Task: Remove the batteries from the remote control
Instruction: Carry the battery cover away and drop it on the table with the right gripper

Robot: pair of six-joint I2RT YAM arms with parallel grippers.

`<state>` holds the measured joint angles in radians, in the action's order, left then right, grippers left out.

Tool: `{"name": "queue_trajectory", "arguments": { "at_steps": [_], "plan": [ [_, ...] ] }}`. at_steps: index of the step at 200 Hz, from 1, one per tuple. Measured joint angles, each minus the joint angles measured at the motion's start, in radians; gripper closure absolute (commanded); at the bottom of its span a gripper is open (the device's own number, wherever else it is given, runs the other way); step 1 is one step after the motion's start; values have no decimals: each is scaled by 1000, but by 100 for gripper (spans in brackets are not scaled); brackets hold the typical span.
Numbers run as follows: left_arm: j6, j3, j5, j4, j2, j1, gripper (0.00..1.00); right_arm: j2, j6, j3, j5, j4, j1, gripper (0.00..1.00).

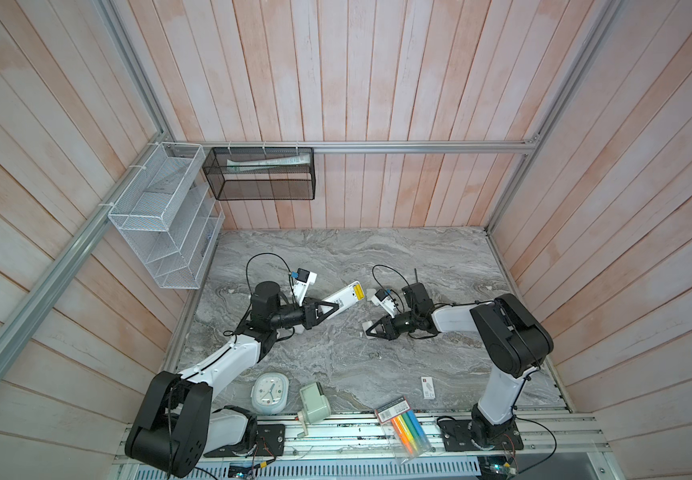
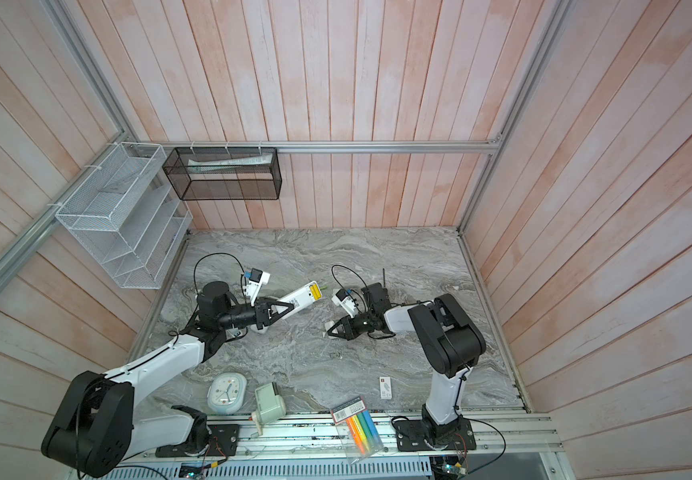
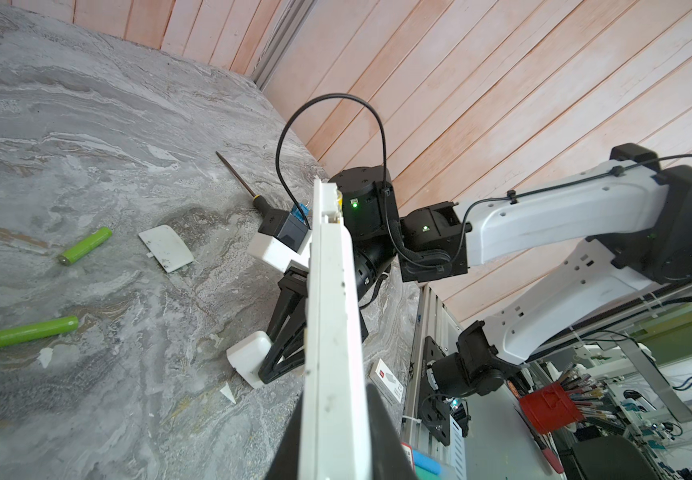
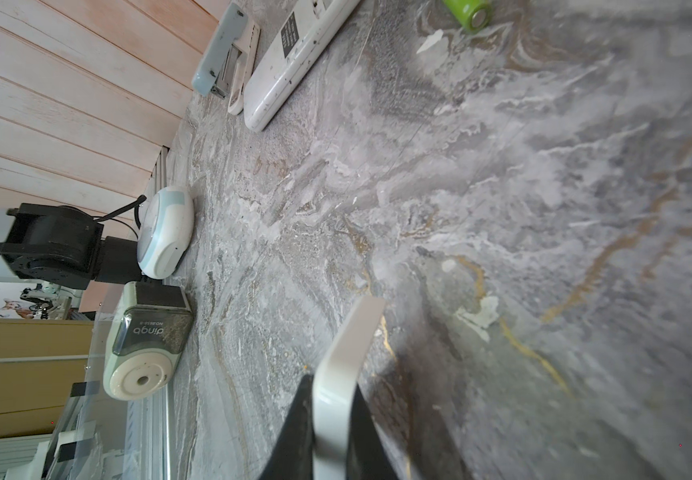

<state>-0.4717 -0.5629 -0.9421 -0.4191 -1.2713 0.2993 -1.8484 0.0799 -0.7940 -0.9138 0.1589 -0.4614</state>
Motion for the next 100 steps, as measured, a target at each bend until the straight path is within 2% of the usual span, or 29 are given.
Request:
{"name": "queue_trajectory", "arguments": {
  "at_steps": [37,63,100],
  "plan": [
    [6,3,0,16,3,0,92,-20,-10,0,3,-14,15,79],
    [8,3,0,17,3,0,92,-21,-22,0,4,-25,30,67],
    [9,3,0,26,3,0,92,-10,-36,-6,10,-26,51,56]
  ]
}}
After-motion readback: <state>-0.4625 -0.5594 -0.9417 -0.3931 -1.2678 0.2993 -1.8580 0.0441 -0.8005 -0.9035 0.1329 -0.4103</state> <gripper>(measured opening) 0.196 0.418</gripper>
